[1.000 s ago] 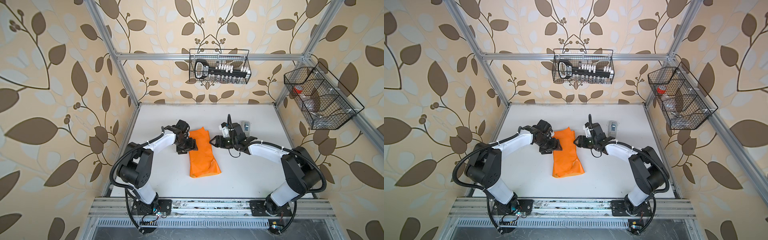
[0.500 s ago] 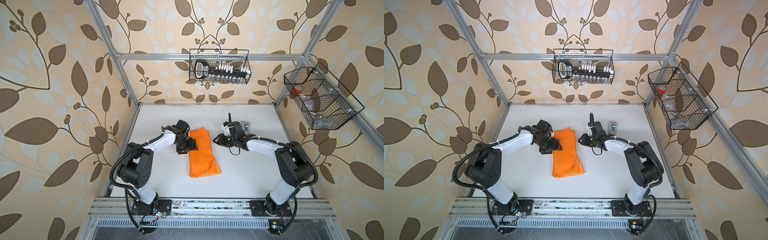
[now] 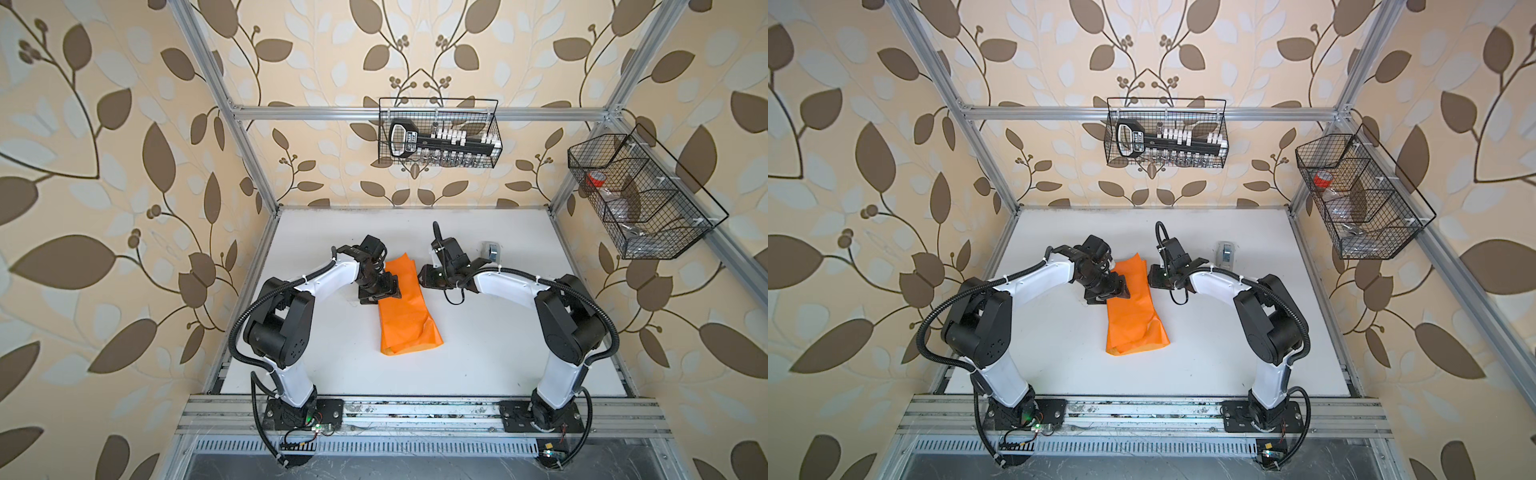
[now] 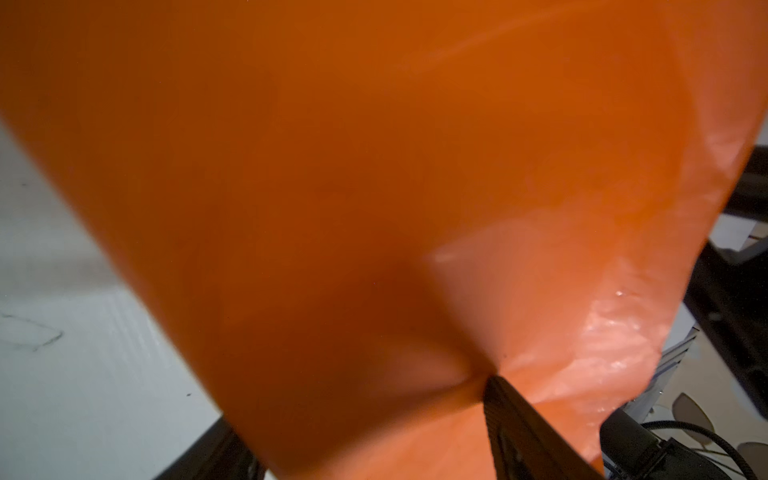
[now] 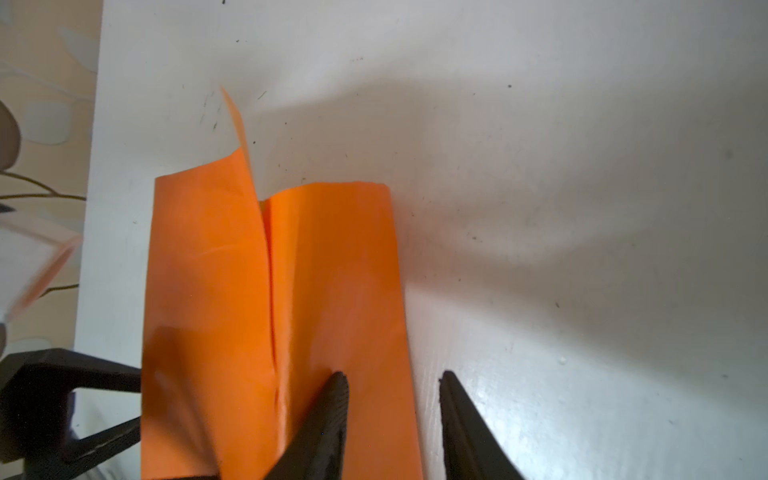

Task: Wrap the gift box in paper

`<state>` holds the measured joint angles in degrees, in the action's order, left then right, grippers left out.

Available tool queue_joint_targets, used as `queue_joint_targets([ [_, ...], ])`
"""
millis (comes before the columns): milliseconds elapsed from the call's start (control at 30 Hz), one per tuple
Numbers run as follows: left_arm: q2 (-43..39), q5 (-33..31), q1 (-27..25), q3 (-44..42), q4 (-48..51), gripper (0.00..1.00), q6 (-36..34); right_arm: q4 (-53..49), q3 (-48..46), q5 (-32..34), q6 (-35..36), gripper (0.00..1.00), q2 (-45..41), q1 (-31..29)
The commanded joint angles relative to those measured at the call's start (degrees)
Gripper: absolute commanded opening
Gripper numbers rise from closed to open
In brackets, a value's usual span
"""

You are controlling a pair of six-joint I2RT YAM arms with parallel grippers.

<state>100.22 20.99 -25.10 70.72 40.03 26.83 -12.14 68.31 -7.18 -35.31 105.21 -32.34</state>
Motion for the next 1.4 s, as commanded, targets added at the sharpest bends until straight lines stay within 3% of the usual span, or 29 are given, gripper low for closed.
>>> queue_joint_targets([
  [0, 1.3, -0.7, -1.3, 2.6, 1.4, 0.79, -1.9, -3.6, 1.6, 2.6, 1.0, 0.38, 1.3, -1.6],
  [300, 3.1, -4.0, -2.2, 4.4, 5.0, 0.8, -3.7, -2.7, 0.1, 2.2, 0.8, 0.4, 0.9, -2.0],
  [500, 3.9, -4.8, -2.3, 3.3, 5.6, 0.79, -3.8, 0.5, -6.4, -0.3, 1.0, 0.53, -5.0, 1.4],
  [633, 3.8, -4.5, -2.4, 2.9, 5.0, 0.79, -3.5, 2.8, -11.8, -3.2, 1.7, 0.56, -10.2, 3.5],
  [767, 3.8, -4.4, -2.7, 3.0, 4.8, 0.79, -3.2, 6.6, -17.9, -8.8, 2.5, 0.61, -15.5, 2.9],
  [933, 3.7, -4.6, -2.8, 3.2, 4.9, 0.79, -3.0, 8.8, -23.0, -11.1, 2.4, 0.68, -20.2, 0.6],
  [1067, 3.4, -4.9, -2.9, 3.3, 5.1, 0.79, -3.0, 8.8, -25.5, -12.4, 3.2, 0.67, -21.0, -1.2],
  [1267, 3.1, -5.0, -3.0, 3.4, 5.1, 0.79, -2.8, 10.6, -31.5, -12.8, 2.9, 0.54, -22.6, -1.7],
  [1367, 3.2, -5.0, -3.0, 3.6, 5.1, 0.79, -2.8, 11.6, -33.4, -13.3, 2.5, 0.52, -23.6, -1.7],
])
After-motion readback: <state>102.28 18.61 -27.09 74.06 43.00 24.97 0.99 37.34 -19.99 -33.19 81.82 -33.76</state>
